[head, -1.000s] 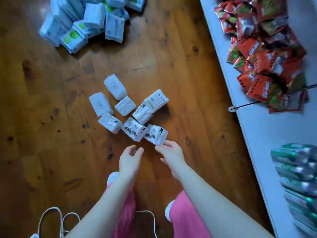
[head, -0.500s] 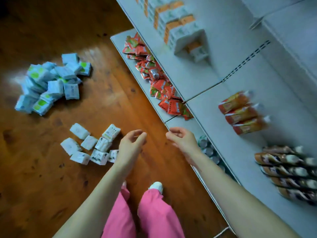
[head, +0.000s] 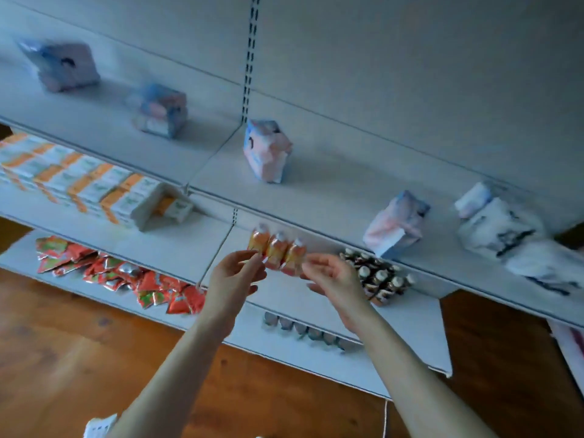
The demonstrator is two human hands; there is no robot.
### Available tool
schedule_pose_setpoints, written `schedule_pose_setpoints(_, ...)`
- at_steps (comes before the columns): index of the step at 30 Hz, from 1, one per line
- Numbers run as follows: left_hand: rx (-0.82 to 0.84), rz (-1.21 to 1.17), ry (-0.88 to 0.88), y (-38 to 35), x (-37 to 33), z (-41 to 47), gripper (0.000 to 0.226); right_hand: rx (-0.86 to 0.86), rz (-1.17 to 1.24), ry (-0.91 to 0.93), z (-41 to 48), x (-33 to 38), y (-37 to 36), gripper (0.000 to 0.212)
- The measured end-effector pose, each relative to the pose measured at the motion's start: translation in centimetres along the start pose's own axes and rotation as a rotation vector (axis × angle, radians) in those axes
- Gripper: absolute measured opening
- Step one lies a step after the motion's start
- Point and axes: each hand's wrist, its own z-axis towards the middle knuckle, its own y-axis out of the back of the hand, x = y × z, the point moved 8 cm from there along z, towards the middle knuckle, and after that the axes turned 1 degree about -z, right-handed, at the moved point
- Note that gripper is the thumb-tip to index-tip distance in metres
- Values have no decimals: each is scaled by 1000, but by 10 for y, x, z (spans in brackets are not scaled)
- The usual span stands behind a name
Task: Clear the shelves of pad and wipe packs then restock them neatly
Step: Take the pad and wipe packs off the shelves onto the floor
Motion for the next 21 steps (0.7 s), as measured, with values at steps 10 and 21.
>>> schedule_pose_setpoints(10,364,133,-109,-153,-57,-27,11,-517,1,77,-52,29,203,12)
schedule_pose_setpoints(21,547,225,-194,-343,-50,-41,10,-625,-875,7,-32,21,425,81)
